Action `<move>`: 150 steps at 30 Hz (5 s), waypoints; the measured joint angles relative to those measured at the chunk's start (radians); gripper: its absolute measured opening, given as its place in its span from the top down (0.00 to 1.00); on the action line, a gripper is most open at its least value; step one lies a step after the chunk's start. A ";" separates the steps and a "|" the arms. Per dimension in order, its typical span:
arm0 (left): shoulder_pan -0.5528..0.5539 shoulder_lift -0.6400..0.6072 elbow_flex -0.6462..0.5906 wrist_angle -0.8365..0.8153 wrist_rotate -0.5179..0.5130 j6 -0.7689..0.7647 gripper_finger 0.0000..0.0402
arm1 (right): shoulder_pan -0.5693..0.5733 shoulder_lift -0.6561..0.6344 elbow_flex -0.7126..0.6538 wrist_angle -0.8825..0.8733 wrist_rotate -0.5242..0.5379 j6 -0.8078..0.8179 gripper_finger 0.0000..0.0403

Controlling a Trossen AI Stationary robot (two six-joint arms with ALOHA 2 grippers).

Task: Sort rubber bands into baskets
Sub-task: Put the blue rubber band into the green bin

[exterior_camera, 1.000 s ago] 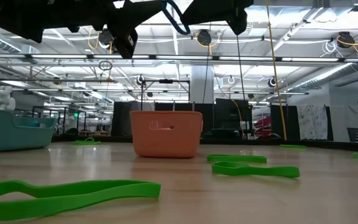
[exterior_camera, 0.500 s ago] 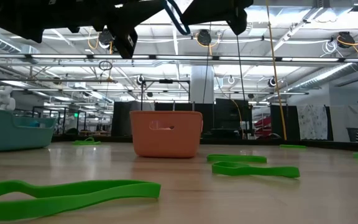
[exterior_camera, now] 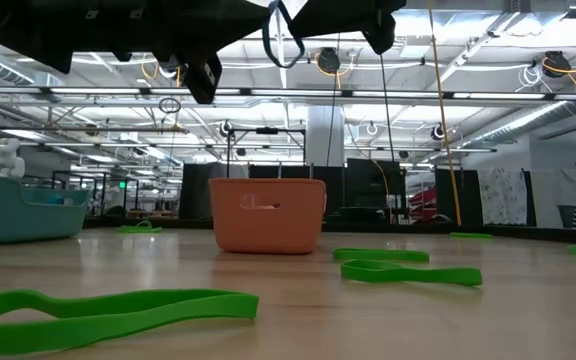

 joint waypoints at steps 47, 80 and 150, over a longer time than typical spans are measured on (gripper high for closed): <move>-0.048 -0.681 -0.002 -1.933 -0.087 -0.774 1.00 | 0.003 0.000 0.000 -0.205 0.003 0.042 0.66; -0.048 -0.577 0.057 -1.990 0.094 -0.705 0.85 | 0.003 0.000 0.000 -0.204 0.003 0.042 0.66; -0.429 0.048 0.210 -1.491 0.278 -0.677 0.74 | 0.003 0.000 0.000 -0.207 0.003 0.061 0.66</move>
